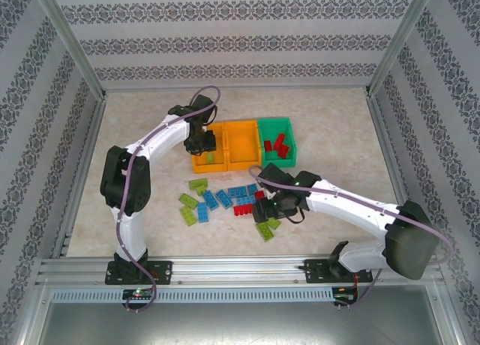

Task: Sort the legos into containers by color

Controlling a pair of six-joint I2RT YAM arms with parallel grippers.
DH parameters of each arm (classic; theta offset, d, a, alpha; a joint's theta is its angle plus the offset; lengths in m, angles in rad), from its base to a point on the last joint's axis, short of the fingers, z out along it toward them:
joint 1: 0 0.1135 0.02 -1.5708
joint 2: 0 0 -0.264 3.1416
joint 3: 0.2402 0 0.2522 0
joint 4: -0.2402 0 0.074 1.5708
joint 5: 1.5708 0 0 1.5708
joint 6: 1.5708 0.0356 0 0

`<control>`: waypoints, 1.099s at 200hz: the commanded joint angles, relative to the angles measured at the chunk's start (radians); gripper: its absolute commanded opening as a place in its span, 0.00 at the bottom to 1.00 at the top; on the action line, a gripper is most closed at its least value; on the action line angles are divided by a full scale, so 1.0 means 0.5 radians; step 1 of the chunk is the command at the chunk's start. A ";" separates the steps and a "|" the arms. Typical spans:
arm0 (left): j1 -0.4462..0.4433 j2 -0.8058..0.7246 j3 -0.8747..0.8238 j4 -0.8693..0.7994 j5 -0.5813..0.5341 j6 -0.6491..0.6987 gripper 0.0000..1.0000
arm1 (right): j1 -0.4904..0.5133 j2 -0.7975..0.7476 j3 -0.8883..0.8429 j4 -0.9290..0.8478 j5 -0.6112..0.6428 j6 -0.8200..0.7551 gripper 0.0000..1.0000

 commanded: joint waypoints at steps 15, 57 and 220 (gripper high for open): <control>0.045 -0.031 0.036 0.053 0.055 0.071 0.42 | 0.129 0.164 -0.003 -0.043 0.098 0.137 0.67; 0.045 -0.171 -0.079 0.157 0.064 0.064 0.57 | 0.218 0.340 0.057 -0.054 0.144 0.150 0.64; 0.140 -0.547 -0.440 0.246 -0.061 0.055 0.72 | 0.307 0.377 0.365 -0.146 0.277 0.105 0.25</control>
